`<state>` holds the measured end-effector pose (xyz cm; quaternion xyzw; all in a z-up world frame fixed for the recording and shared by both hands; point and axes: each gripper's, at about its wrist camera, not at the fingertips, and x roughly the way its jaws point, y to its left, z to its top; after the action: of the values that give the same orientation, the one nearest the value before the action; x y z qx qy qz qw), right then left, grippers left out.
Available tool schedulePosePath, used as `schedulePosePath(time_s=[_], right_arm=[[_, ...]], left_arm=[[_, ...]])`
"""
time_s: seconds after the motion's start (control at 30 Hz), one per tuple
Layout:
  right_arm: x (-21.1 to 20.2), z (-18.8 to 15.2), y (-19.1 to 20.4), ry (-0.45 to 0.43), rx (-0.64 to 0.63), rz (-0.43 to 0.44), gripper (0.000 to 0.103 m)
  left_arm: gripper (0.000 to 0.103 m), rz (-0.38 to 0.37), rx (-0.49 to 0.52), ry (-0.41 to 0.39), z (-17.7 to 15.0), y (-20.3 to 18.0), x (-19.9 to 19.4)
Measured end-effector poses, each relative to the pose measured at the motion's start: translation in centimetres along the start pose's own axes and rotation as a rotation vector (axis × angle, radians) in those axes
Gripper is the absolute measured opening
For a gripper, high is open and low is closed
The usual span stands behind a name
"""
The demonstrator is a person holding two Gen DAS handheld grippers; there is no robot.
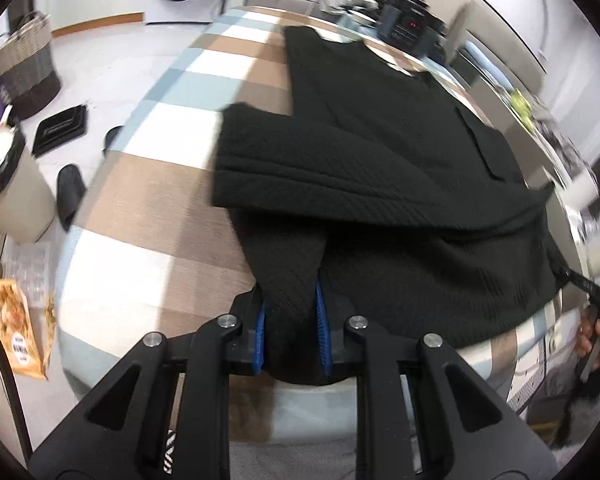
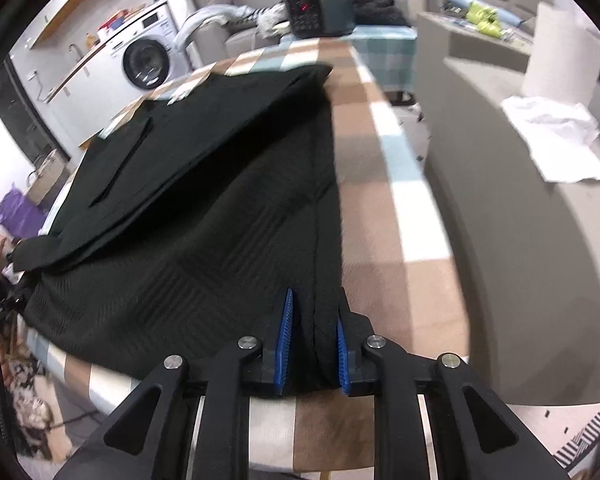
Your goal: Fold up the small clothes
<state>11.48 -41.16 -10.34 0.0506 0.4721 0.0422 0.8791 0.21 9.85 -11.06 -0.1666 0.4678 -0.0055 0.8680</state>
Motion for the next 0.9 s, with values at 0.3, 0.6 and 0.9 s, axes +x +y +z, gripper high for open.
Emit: schedulePosePath(time_s=[0.3, 0.6, 0.9], right_arm=[[-1.9, 1.8, -0.4, -0.065, 0.111, 0.001, 0.043], [-2.6, 2.0, 0.9, -0.071, 0.143, 0.071, 0.057], [-1.9, 1.5, 1.5, -0.045, 0.147, 0.090, 0.059]], left_arm=[[0.041, 0.072, -0.058, -0.031, 1.3, 2.3, -1.5], [0.048, -0.048, -0.179, -0.095, 2.3, 4.7, -4.5], [0.035, -0.118, -0.200, -0.091, 5.4, 2.8, -2.5]])
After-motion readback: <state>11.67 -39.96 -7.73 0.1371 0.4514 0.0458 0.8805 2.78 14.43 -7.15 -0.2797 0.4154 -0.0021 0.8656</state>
